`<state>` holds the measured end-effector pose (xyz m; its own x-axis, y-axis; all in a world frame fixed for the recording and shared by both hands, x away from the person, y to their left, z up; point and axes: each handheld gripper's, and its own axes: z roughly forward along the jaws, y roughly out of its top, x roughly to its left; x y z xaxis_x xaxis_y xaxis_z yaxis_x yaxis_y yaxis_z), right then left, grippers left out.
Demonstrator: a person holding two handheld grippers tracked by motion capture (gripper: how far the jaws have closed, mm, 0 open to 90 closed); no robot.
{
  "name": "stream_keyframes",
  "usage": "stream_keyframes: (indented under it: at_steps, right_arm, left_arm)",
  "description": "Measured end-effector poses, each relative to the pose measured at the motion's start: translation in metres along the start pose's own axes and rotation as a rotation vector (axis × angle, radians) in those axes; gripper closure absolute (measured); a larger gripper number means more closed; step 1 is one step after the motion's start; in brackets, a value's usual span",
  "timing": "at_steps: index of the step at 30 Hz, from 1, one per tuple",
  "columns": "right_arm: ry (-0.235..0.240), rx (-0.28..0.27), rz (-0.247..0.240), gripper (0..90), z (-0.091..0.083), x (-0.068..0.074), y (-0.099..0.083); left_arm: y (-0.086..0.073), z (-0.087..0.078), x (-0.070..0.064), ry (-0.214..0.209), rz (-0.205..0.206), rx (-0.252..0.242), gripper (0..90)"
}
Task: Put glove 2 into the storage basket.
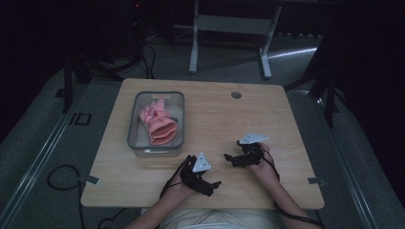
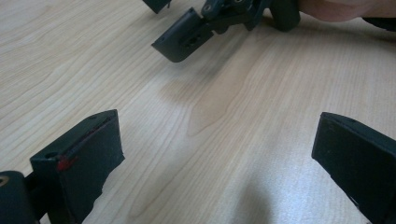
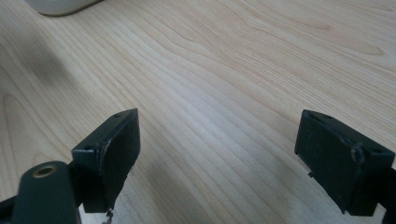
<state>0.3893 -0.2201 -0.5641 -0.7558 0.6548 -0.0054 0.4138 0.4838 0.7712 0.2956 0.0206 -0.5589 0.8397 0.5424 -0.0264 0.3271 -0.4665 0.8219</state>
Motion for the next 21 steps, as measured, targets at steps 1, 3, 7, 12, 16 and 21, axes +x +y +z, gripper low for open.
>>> stream_keyframes:
  at_steps: [1,3,7,12,16,21]
  right_arm:
    - [-0.002,-0.002,-0.001,14.0,0.0000,-0.0002,-0.0005]
    - [0.000,-0.002,0.001,14.0,-0.0002,-0.0003,-0.0005]
    - [-0.006,-0.003,-0.005,14.1,-0.0005,-0.0004,-0.0008]
    - [-0.006,0.000,0.009,14.1,-0.0005,-0.0014,-0.0007]
    - [-0.010,0.003,0.003,14.1,-0.0001,-0.0010,-0.0006]
    - [-0.012,0.004,-0.004,14.1,0.0002,-0.0006,-0.0005]
  left_arm:
    - [-0.0004,0.0001,0.0004,0.000,-0.002,0.000,1.4]
    - [-0.0007,0.0000,0.0006,0.003,0.001,-0.001,1.4]
    - [-0.0018,-0.0001,-0.0008,0.007,0.012,-0.003,1.4]
    - [-0.0024,0.0002,-0.0027,0.011,0.025,-0.002,1.4]
    - [-0.0029,0.0001,-0.0029,0.010,0.023,-0.004,1.4]
    - [-0.0030,0.0004,-0.0034,0.010,0.025,-0.001,1.4]
